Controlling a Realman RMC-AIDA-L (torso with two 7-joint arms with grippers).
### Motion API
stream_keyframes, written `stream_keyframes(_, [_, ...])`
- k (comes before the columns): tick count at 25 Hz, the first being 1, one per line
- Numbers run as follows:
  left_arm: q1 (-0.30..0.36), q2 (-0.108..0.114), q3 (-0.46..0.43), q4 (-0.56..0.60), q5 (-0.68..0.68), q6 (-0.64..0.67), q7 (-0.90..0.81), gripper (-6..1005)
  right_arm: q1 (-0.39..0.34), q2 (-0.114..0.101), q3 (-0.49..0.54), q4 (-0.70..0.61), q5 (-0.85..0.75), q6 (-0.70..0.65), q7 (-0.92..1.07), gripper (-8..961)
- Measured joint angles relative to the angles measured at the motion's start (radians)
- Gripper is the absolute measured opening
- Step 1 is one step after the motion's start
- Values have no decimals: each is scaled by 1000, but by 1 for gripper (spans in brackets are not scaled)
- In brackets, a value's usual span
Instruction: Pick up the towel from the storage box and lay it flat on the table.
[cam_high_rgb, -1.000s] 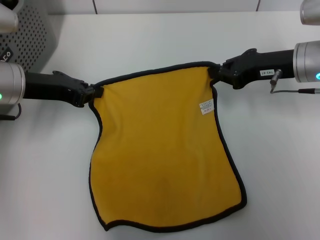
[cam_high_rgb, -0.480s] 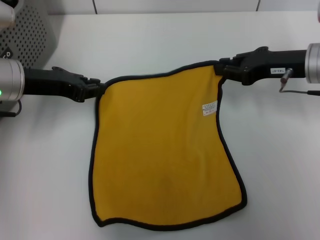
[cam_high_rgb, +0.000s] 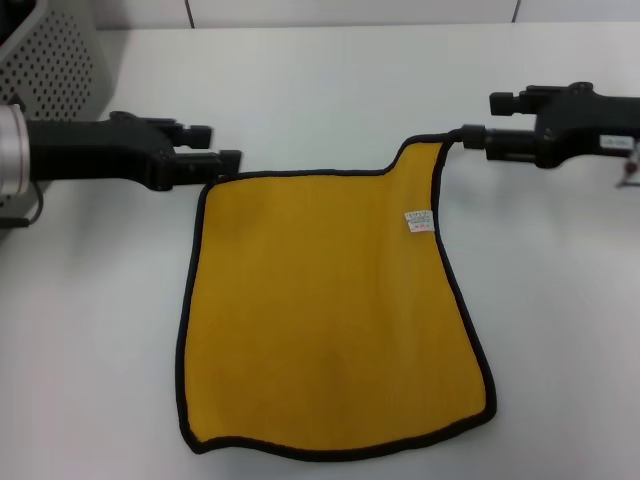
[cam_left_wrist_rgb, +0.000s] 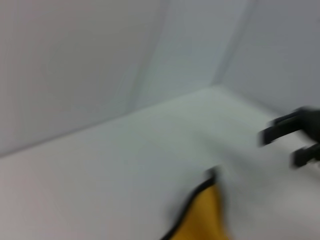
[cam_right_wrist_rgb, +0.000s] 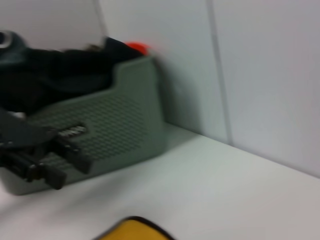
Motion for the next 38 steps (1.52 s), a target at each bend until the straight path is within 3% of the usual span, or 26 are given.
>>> stream_keyframes(4, [58,5,0,-18,-222,181,184,483,-77,7,29,-28,97,-279,-161,654])
stream_keyframes(6, [85,3,0,-55,-323,294,307,522,-118,13,14,-11,147,-413,-243,718])
stream_keyframes(10, [122,-4,8,-159,-421,474,508,581,-162,18,-75,57,235,-515,-347,845])
stream_keyframes(12, [140,-1,24,-194,-412,501,547,581,-178,18,-166,87,304,-526,-376,850])
stream_keyframes(19, [165,18,91,-220,-414,505,557,580,-197,19,-280,88,407,-523,-430,857])
stream_keyframes(27, [184,18,105,-262,-422,507,672,581,-191,20,-306,91,427,-523,-439,858])
stream_keyframes(38, [172,22,107,-289,-422,508,676,581,-188,20,-301,93,444,-516,-440,858])
